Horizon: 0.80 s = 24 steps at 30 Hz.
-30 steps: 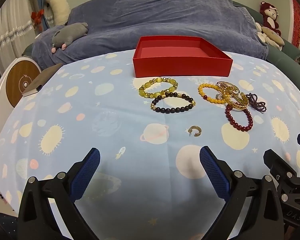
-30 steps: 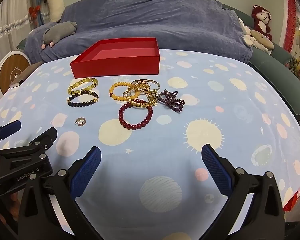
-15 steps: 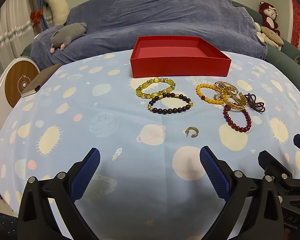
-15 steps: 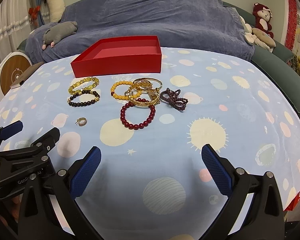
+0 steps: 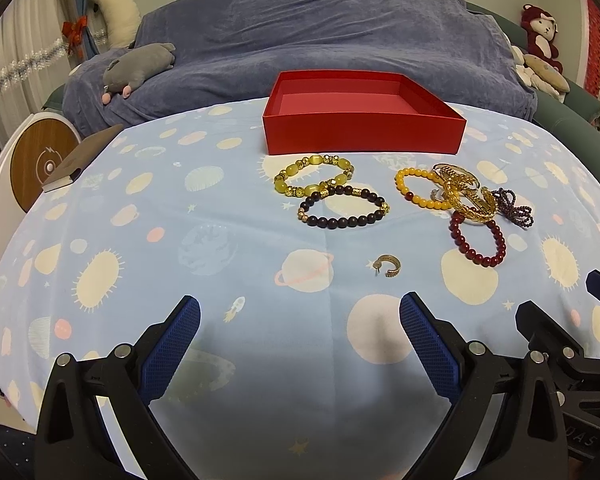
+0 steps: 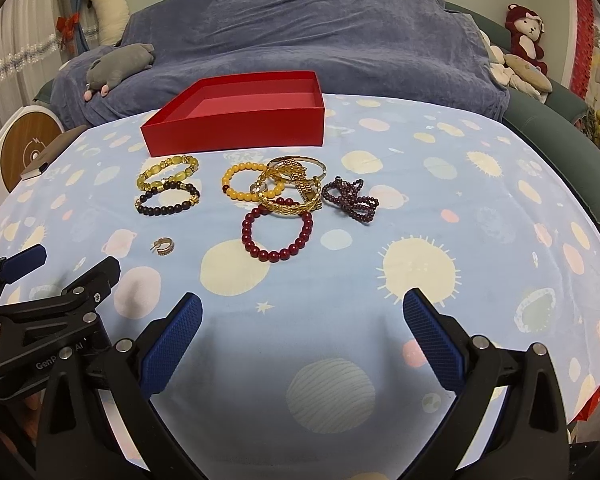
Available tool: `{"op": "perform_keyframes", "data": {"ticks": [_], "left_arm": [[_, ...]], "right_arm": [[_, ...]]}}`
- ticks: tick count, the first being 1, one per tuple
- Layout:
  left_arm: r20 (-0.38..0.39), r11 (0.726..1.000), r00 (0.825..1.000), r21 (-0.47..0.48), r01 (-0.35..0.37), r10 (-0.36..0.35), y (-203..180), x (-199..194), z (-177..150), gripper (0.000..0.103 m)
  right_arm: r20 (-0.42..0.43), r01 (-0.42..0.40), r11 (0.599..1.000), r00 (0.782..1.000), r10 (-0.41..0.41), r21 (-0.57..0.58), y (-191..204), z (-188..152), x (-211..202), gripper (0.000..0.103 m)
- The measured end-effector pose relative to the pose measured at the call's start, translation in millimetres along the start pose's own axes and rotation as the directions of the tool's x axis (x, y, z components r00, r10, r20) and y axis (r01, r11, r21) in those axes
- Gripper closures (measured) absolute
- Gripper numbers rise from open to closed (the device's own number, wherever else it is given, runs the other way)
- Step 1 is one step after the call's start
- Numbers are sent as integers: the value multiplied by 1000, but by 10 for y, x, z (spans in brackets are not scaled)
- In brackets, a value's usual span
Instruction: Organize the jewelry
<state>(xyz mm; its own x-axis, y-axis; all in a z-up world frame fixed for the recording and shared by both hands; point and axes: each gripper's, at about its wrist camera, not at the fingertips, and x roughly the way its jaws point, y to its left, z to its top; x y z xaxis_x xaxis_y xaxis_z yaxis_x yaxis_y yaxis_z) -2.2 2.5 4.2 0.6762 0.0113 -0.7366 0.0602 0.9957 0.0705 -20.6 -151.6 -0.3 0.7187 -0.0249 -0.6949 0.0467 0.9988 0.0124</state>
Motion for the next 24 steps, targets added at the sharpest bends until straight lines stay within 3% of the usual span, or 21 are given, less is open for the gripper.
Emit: {"op": "perform_keyframes", "data": {"ticks": [24], "left_arm": [[2, 1000, 1000, -2, -3, 3, 15, 9, -5, 8]], "right_arm": [[-1, 0, 1000, 1000, 0, 1, -3, -3, 29, 7]]}}
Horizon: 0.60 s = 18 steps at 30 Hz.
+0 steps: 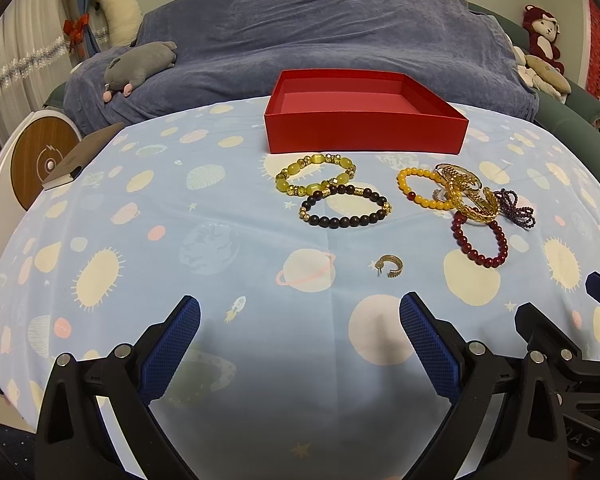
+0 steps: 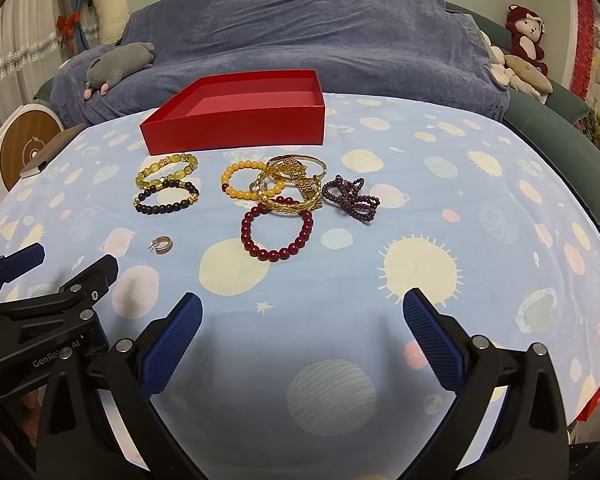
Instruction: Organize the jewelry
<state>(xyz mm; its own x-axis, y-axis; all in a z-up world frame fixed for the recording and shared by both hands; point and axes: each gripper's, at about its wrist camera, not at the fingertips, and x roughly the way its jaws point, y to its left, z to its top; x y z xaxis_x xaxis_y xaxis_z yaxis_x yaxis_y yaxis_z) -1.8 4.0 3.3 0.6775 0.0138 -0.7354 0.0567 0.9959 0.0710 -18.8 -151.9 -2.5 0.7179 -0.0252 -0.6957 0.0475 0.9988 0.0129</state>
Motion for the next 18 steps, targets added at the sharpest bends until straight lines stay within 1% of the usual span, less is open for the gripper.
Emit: {"op": "perform_keyframes", "data": {"ticks": [18], "left_arm": [[-4, 1000, 1000, -1, 1, -1, 9, 14, -2, 8]], "right_arm": [[-1, 0, 1000, 1000, 0, 0, -3, -4, 4, 7]]}}
